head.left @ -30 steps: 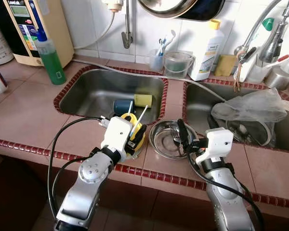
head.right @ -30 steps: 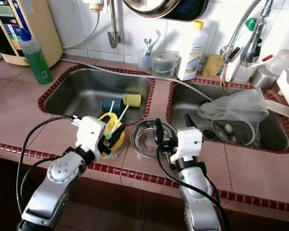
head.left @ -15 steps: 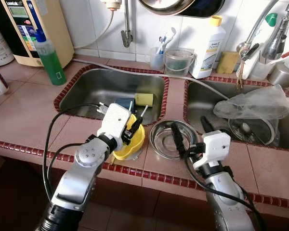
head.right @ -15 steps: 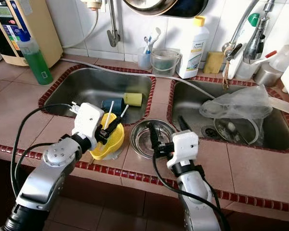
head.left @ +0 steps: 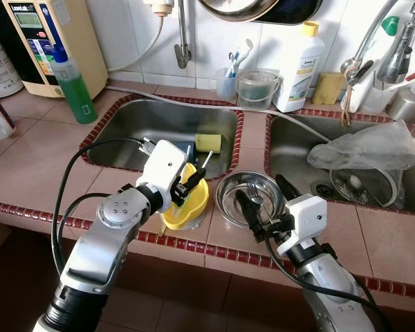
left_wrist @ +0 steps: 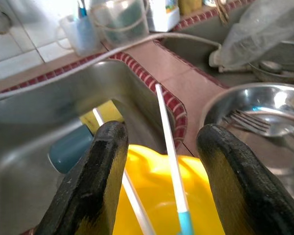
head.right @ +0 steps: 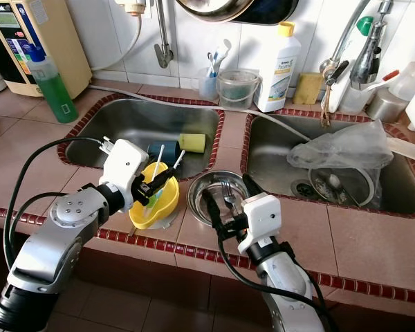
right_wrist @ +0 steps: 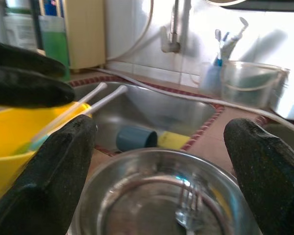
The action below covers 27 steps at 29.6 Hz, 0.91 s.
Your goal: Kitchen organization
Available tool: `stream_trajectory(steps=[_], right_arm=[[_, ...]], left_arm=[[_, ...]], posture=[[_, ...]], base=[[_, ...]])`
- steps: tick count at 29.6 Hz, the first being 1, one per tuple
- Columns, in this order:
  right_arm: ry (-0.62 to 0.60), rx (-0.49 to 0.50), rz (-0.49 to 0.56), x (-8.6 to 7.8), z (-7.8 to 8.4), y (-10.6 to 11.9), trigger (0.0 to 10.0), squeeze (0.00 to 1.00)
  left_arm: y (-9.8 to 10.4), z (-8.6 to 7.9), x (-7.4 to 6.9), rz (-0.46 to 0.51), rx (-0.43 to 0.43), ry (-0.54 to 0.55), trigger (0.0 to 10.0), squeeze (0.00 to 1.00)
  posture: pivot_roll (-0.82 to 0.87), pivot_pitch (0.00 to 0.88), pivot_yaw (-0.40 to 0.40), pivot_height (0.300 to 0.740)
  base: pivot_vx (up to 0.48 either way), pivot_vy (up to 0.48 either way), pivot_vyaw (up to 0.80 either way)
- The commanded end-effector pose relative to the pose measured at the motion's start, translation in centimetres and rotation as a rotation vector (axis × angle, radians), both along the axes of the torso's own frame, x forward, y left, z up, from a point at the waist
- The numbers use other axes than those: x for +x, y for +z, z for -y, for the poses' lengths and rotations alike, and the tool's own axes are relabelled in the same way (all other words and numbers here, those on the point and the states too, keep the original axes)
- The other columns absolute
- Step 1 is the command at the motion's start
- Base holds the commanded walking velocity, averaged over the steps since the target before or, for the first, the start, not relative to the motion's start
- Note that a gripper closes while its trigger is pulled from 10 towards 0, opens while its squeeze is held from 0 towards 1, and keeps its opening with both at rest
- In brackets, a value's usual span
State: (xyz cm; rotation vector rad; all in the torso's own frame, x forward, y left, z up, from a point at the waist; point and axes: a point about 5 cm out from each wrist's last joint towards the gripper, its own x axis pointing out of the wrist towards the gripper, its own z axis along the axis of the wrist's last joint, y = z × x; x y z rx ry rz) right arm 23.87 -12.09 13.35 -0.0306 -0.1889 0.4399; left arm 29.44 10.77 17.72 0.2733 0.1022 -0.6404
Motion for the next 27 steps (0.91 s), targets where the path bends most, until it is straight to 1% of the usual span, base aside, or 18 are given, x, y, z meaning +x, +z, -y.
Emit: stream_trajectory(steps=[1,8,14,21,27], right_arm=[[0.03,0.006,0.001,-0.3,-0.5,0.4,10.0,0.0],[0.051,0.001,-0.018,-0.7,-0.6,0.4,10.0,0.0],[0.064,-0.013,-0.043,-1.4,-0.5,0.1,10.0,0.0],[0.062,-0.013,-0.05,-1.8,-0.5,0.4,10.0,0.0],[0.052,-0.012,-0.052,-1.9,-0.4,0.5,10.0,0.0]], left_arm=[[-0.1,0.1,-0.4,-0.018,0.016,-0.024,10.0,0.0],[-0.5,0.3,-0.4,-0.052,0.039,-0.034,10.0,0.0],[-0.6,0.2,0.0,-0.067,0.069,-0.025,10.0,0.0],[-0.4,0.1,0.8,-0.07,0.101,0.003,10.0,0.0],[-0.4,0.1,1.1,-0.084,0.122,0.015,10.0,0.0]], posture=[[-0.04,0.051,0.06,0.74],[-0.05,0.058,0.063,0.74],[-0.06,0.075,0.069,0.74],[-0.07,0.086,0.079,0.74],[-0.08,0.092,0.087,0.74]], base=[[0.0,0.0,0.0],[0.0,0.0,0.0],[0.0,0.0,0.0],[0.0,0.0,0.0],[0.0,0.0,0.0]])
